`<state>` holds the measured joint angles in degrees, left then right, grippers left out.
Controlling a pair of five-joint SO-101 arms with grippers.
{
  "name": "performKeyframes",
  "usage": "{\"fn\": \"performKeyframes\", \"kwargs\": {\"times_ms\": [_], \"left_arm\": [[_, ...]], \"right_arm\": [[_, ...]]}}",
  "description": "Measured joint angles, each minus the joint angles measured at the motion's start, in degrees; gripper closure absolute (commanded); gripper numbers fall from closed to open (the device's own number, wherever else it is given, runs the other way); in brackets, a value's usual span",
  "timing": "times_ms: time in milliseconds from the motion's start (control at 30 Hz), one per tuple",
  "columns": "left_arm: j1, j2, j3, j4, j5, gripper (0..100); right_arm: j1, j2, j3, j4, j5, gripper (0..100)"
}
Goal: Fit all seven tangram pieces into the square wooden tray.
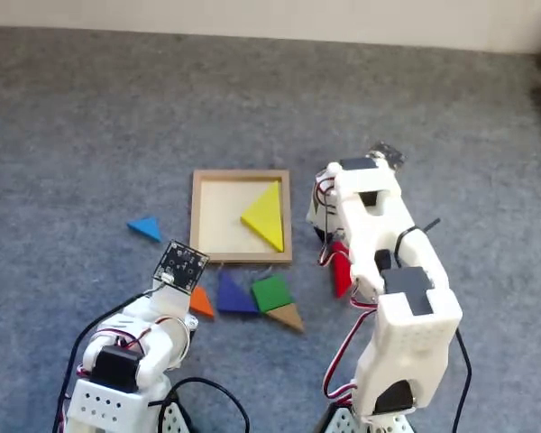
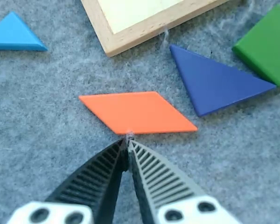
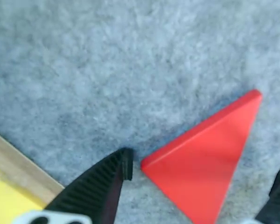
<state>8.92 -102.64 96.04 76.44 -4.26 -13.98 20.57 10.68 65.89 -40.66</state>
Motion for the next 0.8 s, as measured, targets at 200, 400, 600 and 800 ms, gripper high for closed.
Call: {"fn": "performKeyframes", "kwargs": {"times_ms": [200, 400, 600, 800], "left_arm": [[0.0, 0.0, 0.0, 0.0, 0.0, 99], [0.0, 0.0, 0.0, 0.0, 0.0, 99], [0.0, 0.0, 0.0, 0.0, 0.0, 99], [0.0, 0.0, 0.0, 0.0, 0.0, 99]], "right_arm": [[0.09, -0.18, 0.79, -0.53, 0.0, 62.2], [0.09, -0.18, 0.79, -0.7, 0.0, 65.5], [0.09, -0.18, 0.79, -0.7, 0.0, 65.6], [0.09, -0.18, 0.79, -0.7, 0.0, 65.6]]}}
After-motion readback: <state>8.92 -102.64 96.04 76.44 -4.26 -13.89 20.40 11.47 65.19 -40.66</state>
